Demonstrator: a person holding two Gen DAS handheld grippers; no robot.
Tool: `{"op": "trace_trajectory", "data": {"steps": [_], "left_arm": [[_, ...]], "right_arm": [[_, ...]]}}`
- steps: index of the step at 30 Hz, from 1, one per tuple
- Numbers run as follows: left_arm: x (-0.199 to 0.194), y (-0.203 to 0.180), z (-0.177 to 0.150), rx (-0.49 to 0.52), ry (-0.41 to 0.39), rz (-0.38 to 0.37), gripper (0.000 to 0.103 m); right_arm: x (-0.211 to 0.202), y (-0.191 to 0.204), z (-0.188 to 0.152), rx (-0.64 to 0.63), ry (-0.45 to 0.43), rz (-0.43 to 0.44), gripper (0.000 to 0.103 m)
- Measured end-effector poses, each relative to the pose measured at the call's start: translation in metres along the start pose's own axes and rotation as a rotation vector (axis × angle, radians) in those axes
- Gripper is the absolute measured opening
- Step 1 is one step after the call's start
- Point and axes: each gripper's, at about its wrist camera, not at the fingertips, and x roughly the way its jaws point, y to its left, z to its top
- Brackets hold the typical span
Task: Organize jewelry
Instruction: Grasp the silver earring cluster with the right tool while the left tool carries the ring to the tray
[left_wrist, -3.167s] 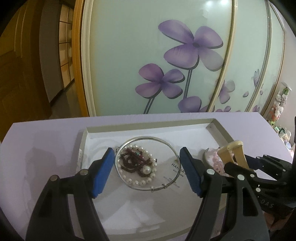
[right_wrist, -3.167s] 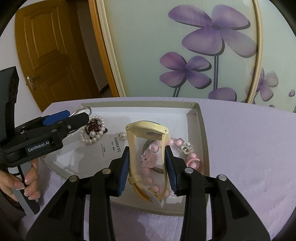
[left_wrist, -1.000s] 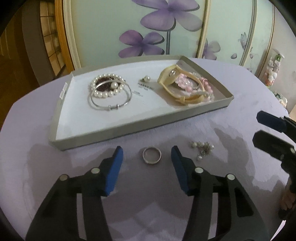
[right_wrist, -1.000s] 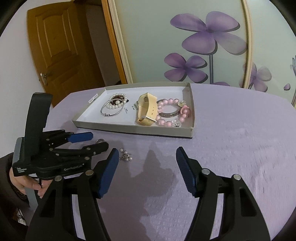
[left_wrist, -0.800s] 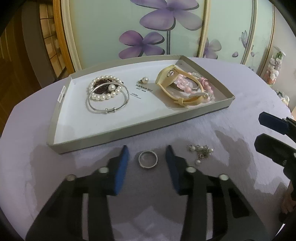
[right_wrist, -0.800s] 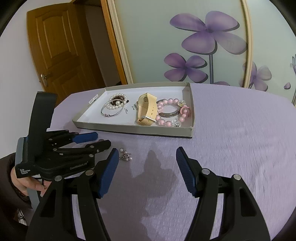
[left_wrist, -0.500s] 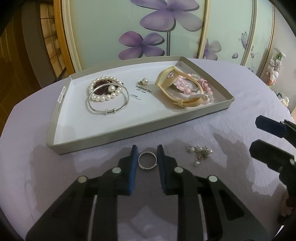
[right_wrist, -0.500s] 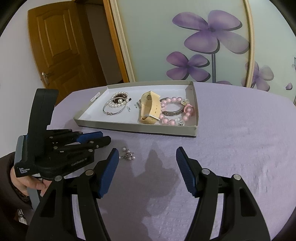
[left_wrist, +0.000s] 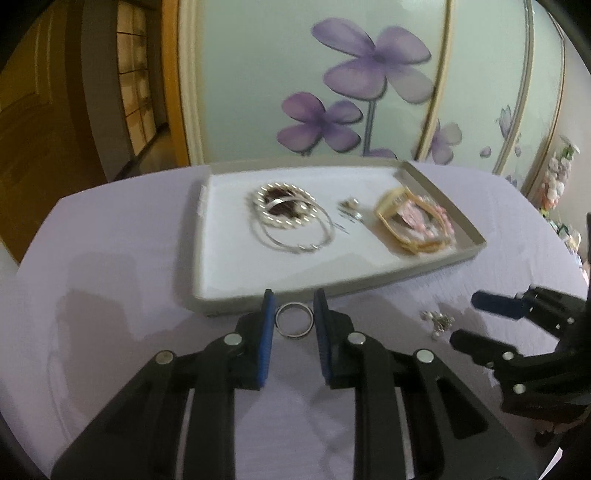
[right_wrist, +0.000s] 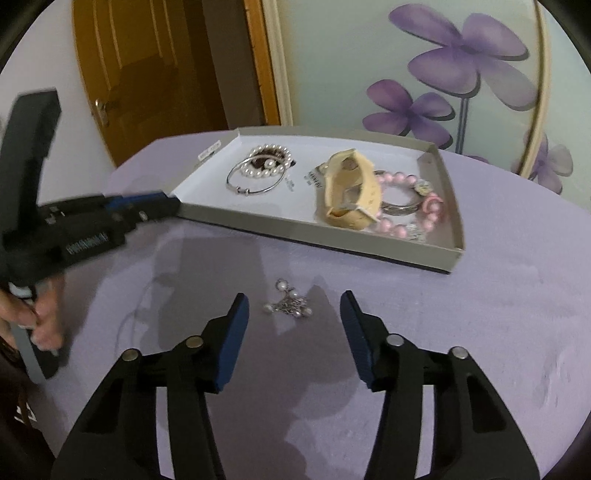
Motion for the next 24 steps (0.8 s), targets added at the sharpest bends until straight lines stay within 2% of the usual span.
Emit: {"op": "trace_trajectory", "data": {"steps": [4, 7, 10, 14, 15, 24], "left_arm": [[-0.007, 0.015, 0.003, -0.024, -0.019, 0.010, 0.021], [-0.010, 0.020, 0.004, -0.030, -0.025, 0.012, 0.021], [-0.012, 0.021, 0.004, -0.032, -0.032, 0.010, 0.021], [-0.013, 0.022, 0.005, -0.033, -0.037, 0.006, 0.021], [-0.013, 0.023, 0.005, -0.032, -0.039, 0.006, 0.021], [-0.022, 0.020, 0.012, -0.025, -0.067, 0.002, 0.021]], "right_arm": [[0.013, 0.008, 0.003, -0.028, 0.034, -0.008, 0.045], [0.019, 0.011, 0.005, -0.032, 0.061, -0.023, 0.036], [0.018, 0.013, 0.003, -0.042, 0.062, -0.053, 0.019], [0.015, 0.012, 0.000, -0.043, 0.061, -0.049, 0.016], [0.013, 0.012, 0.000, -0.042, 0.058, -0.042, 0.010], [-0.006, 0.006, 0.011, -0.025, -0.008, -0.025, 0.009]]}}
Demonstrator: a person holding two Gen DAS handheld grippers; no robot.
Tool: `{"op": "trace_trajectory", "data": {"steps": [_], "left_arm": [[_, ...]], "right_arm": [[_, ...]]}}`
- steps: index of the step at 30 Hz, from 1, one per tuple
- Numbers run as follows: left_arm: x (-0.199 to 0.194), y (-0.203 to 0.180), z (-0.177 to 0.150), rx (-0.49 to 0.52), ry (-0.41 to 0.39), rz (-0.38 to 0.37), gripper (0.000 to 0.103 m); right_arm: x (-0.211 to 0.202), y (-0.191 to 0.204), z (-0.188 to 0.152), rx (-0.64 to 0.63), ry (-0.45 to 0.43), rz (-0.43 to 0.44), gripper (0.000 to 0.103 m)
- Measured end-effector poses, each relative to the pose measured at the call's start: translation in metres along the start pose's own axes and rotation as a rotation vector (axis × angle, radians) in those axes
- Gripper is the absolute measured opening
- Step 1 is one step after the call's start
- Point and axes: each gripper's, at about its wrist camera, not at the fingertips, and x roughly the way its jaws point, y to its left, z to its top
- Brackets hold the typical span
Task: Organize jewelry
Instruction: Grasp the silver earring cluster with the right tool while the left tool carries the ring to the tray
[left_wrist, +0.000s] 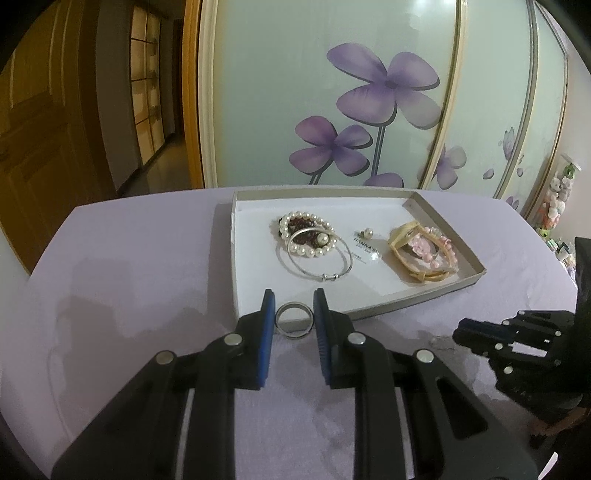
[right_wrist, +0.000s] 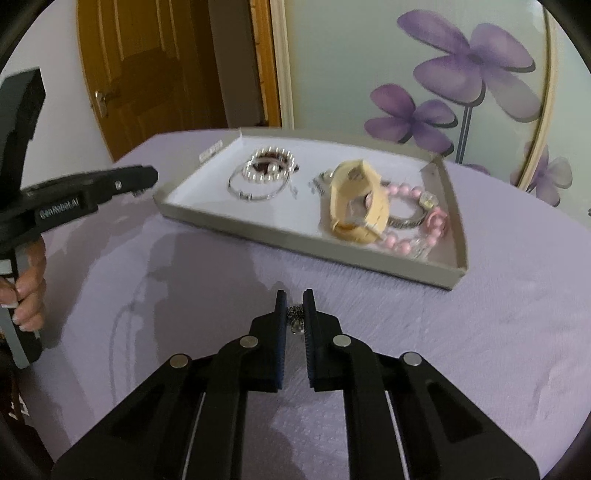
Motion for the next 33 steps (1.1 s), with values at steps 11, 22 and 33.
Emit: {"op": "trace_trajectory", "data": {"steps": [11, 22, 33], "left_arm": [[-0.006, -0.008, 0.013, 0.011, -0.038, -0.004, 0.021], [-0.003, -0.018, 0.033, 0.026, -0.071, -0.024, 0.021], [0.024, -0.025, 0.050, 0.018, -0.077, -0.048, 0.021]], "right_arm": [[-0.040, -0.019, 0.025, 0.023, -0.134, -0.032, 0.009], [-0.048, -0.035, 0.054, 0.031, -0.199, -0.063, 0.009], [-0.020, -0.046, 0.076, 0.022, -0.188, -0.068, 0.009]]}}
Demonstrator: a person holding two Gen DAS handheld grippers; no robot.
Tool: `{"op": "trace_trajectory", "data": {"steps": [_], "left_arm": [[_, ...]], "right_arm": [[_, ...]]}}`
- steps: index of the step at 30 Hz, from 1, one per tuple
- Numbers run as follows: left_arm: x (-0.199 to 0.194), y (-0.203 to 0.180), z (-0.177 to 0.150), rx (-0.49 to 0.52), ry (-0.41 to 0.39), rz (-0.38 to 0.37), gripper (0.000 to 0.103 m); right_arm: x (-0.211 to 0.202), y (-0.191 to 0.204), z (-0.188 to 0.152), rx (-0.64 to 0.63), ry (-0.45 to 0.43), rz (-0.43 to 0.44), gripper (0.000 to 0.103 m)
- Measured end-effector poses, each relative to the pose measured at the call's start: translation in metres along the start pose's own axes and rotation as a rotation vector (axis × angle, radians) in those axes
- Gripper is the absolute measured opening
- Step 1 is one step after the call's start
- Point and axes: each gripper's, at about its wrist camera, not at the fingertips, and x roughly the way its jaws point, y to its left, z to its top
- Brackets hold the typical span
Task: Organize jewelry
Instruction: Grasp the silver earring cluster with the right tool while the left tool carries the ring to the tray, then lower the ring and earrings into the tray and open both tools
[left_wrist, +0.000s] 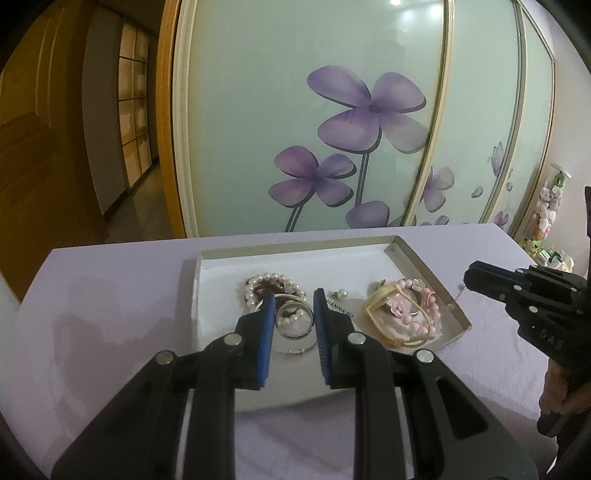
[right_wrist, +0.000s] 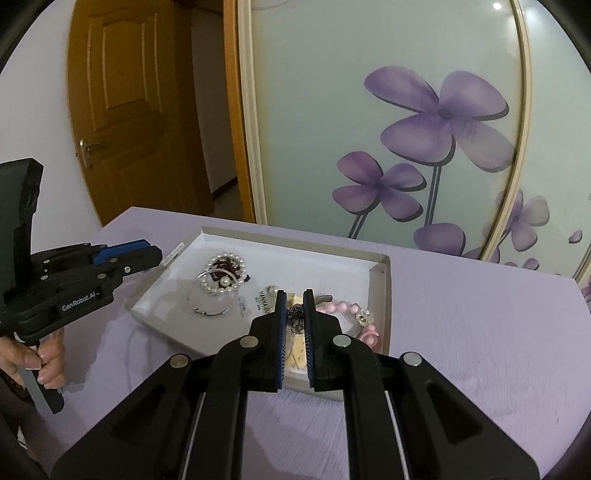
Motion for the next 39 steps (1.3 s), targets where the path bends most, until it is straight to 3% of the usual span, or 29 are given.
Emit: {"op": "trace_trajectory", "data": {"steps": [29, 31, 33, 39], "left_arm": [[0.050, -0.009, 0.015, 0.020, 0.005, -0.020, 0.021], [0.054, -0.010, 0.015, 0.022, 0.008, -0.023, 0.021], [0.057, -0.010, 0.015, 0.022, 0.012, -0.024, 0.021], [0.065, -0.012, 0.014, 0.026, 0.024, -0.027, 0.021]], "right_arm": [[0.038, -0.014, 0.008, 0.024, 0.001, 0.010, 0.011], [0.037, -0.016, 0.007, 0.034, 0.005, 0.014, 0.017], [0.034, -0.016, 0.005, 0.036, -0.006, 0.010, 0.042], [0.033, -0.016, 0.002, 0.033, -0.008, 0.008, 0.043]]}}
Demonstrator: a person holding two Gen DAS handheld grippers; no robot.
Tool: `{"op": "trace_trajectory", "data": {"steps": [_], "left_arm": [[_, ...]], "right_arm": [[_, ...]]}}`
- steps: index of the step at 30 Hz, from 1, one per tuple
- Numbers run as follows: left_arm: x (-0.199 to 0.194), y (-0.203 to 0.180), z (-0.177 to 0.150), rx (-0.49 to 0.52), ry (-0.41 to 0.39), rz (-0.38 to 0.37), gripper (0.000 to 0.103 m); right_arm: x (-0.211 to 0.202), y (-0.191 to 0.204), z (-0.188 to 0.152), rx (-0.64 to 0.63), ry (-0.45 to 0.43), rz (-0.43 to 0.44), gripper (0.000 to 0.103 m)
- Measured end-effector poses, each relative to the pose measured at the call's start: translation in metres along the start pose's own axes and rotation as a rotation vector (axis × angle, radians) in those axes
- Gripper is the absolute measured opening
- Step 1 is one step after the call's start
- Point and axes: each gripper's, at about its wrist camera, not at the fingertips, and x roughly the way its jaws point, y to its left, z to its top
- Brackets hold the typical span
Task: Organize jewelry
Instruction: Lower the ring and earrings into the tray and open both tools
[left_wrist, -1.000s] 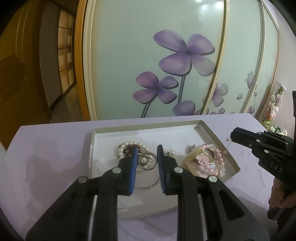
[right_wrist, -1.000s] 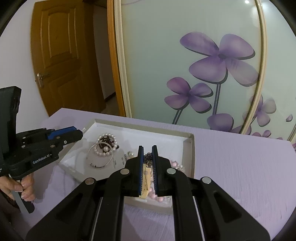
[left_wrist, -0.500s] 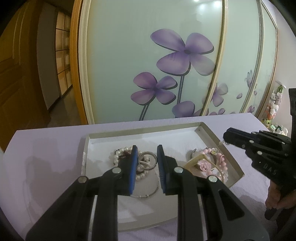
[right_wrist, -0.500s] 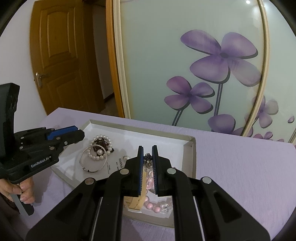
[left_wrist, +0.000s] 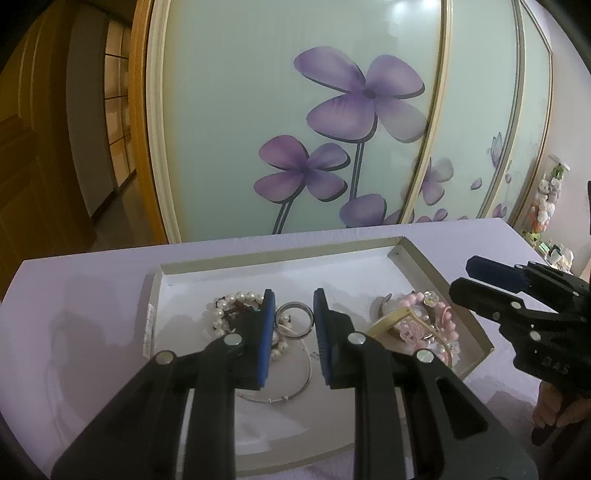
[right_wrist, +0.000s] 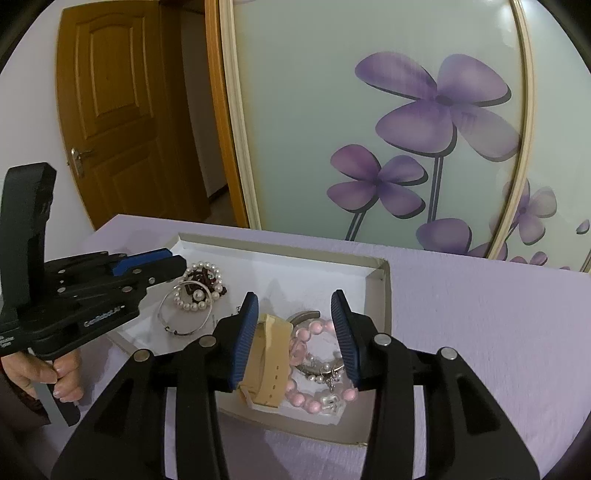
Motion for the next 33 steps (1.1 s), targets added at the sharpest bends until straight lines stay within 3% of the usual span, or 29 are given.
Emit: {"op": "trace_trajectory", "data": {"steps": [16, 23, 33], "left_arm": [[0.008, -0.009, 0.005, 0.004, 0.008, -0.029, 0.022], [-0.004, -0.006, 0.002, -0.008, -0.009, -0.013, 0.048], [-0.055, 0.007, -0.008, -0.033, -0.105, -0.003, 0.082]], "right_arm": [[-0.011, -0.002, -0.017, 0.009, 0.022, 0.006, 0.045], [-0.023, -0.001, -0.022, 0.021, 0.012, 0.009, 0.057], [-0.046, 0.004, -0.036, 0.051, -0.019, 0.027, 0.072]]}}
